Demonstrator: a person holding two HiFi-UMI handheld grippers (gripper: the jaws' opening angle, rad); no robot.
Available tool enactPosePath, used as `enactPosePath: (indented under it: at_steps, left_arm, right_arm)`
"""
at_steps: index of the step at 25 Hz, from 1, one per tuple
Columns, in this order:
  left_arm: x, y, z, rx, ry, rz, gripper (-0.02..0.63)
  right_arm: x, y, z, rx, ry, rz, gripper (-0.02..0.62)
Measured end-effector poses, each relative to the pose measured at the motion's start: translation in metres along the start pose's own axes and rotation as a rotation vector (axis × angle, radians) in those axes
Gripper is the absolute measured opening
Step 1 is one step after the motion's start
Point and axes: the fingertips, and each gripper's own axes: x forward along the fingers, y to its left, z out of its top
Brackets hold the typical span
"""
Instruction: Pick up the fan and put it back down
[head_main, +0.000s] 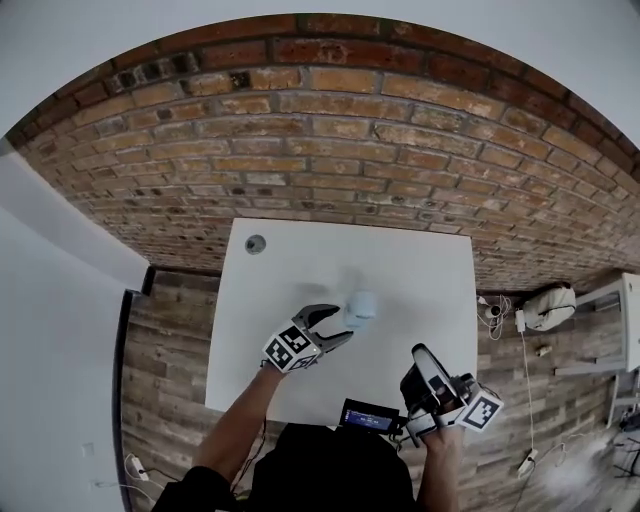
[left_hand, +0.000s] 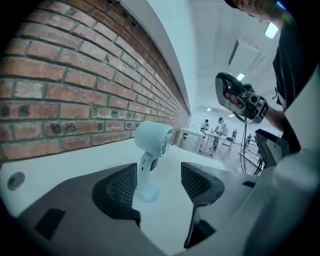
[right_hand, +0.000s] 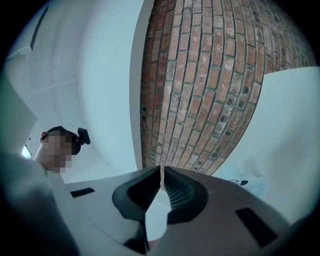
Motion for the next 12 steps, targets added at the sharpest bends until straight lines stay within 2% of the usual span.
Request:
enactPosePath:
  at_steps: [6, 12]
  left_arm:
    - [0.03, 0.015, -0.01, 0.098, 0.061, -0.076, 0.275]
    - [0.045, 0.029, -0.011, 0.173, 0.089, -0.043, 0.275]
  right_arm:
    - [0.006, 0.001, -0.013, -0.024, -0.032, -0.061, 0.026]
    - [0.014, -0.005, -0.022, -0.015, -0.015, -0.085, 0.026]
